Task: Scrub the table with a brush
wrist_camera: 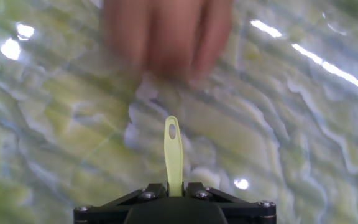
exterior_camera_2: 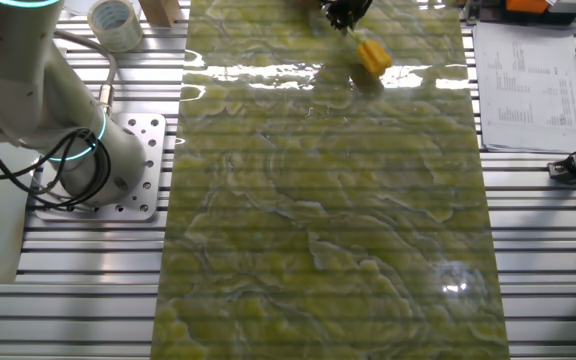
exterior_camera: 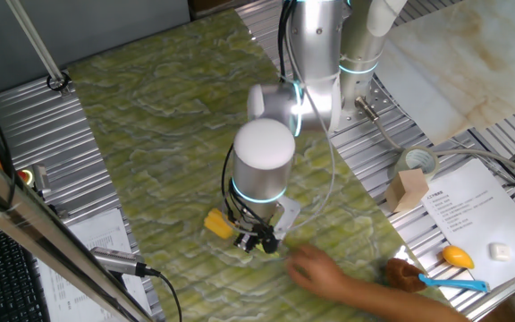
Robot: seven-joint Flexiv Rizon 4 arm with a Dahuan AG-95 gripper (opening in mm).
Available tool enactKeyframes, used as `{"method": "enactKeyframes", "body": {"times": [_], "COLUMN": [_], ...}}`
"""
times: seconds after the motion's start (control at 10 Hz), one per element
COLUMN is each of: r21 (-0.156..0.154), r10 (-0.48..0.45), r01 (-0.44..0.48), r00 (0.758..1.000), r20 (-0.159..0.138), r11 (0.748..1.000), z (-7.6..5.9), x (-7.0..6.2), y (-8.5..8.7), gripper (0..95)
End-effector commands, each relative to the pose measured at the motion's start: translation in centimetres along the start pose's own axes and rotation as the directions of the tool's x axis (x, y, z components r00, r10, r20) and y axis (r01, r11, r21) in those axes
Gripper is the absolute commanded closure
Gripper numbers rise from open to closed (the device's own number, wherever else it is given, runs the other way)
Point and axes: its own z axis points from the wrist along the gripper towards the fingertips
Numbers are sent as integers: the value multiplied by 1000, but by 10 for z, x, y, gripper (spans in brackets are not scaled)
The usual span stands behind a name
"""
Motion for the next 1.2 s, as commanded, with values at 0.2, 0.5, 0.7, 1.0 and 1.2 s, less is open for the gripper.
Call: {"method": "enactKeyframes", "body": {"times": [0.2, 0.5, 0.7, 1.0, 1.2], "r21": [0, -17, -15, -11, -16], "r10": [103, 270, 357, 438, 481], "r01": [-103, -270, -357, -438, -481], "r00": [995, 963, 934, 899, 876], "r20": [-4, -6, -4, 6, 46], "r11": [995, 963, 934, 899, 877], "z": [-10, -13, -15, -16, -16], "x": [20, 27, 29, 38, 38], "y": [8, 11, 12, 16, 16], "gripper": [950, 950, 950, 950, 950]}}
